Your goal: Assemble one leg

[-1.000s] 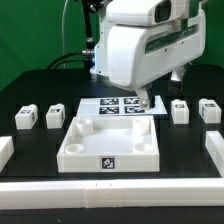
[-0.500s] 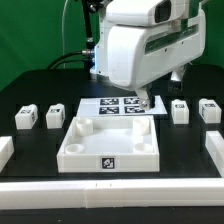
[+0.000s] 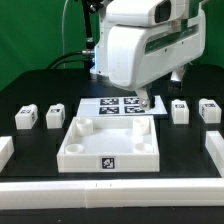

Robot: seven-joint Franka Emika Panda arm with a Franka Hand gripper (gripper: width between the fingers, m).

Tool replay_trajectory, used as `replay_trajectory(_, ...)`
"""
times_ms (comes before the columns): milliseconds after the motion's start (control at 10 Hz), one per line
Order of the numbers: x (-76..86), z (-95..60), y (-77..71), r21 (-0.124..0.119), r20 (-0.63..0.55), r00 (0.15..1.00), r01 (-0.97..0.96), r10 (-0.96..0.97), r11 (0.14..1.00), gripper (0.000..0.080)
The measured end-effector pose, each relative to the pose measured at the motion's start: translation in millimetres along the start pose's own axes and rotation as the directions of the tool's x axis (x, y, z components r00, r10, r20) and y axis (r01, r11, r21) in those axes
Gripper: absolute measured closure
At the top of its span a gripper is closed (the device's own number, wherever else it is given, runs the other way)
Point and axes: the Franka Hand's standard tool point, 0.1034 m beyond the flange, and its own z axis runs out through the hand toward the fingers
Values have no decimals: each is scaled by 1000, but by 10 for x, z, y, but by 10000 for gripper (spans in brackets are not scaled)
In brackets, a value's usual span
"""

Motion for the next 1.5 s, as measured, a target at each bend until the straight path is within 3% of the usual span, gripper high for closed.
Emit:
replay_trajectory(200, -359, 123, -91, -24, -15, 992, 125, -126, 992, 150)
replay_trajectory(300, -512, 118, -129, -21, -10, 986, 168, -168, 986, 150)
replay_trajectory(400, -649, 121, -111, -35, -12, 960, 279, -280, 960, 150)
replay_trajectory(600, -909, 200, -80, -17, -1, 916, 400, -400, 916, 150)
replay_trajectory(1100, -880, 198, -81, -18, -3, 925, 379, -379, 925, 150)
replay_trajectory(1300, -1065, 320, -106, -7, -4, 839, 545, -545, 839, 150)
replay_trajectory(1400, -1171, 422, -193, -18, -8, 804, 594, -594, 804, 150)
replay_trajectory(1500, -1304, 533, -306, -12, -11, 786, 617, -618, 787, 150)
